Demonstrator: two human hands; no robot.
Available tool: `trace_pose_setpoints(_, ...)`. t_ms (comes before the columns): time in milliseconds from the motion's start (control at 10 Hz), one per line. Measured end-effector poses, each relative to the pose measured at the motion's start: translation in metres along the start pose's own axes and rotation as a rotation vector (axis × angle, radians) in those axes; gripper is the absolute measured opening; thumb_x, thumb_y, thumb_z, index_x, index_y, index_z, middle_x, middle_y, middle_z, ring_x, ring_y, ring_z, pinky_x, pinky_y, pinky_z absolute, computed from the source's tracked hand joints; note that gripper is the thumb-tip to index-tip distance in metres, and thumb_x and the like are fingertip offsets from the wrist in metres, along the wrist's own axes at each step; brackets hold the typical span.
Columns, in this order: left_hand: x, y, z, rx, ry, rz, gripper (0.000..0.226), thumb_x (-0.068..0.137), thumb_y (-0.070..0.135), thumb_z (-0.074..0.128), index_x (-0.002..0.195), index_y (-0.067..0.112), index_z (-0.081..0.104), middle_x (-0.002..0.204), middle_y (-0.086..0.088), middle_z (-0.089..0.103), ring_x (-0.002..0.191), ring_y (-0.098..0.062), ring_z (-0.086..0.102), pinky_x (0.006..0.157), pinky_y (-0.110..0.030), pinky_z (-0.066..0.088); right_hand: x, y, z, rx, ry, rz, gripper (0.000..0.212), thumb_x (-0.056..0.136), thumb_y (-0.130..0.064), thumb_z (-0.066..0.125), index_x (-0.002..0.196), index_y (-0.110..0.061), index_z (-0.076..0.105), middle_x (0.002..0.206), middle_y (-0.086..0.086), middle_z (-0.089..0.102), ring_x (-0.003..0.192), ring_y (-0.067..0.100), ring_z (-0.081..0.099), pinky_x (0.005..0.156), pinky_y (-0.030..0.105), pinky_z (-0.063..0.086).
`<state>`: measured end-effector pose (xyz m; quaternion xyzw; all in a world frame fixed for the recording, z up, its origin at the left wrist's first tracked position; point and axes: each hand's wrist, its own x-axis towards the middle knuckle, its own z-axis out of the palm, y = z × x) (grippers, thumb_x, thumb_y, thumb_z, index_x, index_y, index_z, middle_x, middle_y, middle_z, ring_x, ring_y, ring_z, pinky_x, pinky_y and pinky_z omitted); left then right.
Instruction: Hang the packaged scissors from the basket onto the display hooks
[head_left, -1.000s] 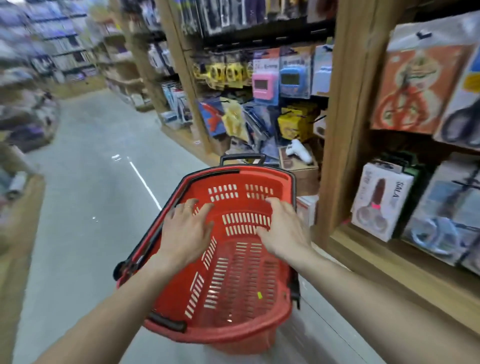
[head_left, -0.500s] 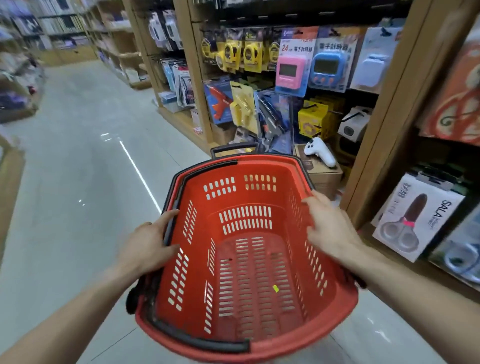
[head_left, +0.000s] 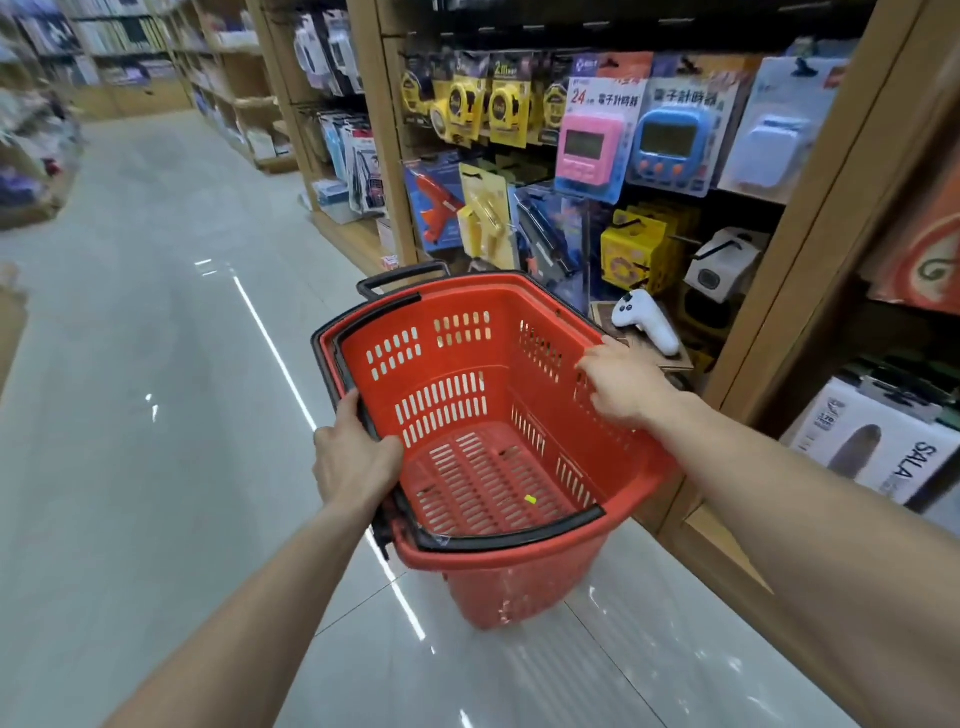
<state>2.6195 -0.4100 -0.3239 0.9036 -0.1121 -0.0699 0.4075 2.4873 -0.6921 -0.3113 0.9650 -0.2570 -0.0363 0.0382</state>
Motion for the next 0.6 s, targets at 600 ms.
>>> trace_pose_setpoints(600,-0.052,0.082,-0.001,0.559,-0.076,0.6,0.054,0.106,0.055,0.047,0.157,0.037,0.039,0.163,-0.009,0.041,0.15,-0.031,0.04,0.121,-0.051,0.035,-0.107,0.028,-0.048,0.28,0.189,-0.118,0.058,0.1,-0.034,0.062,0.154,-0.028,0.042,0.16,0.003,0.039,0.15,0.027,0.031,0.119,0.046,0.035)
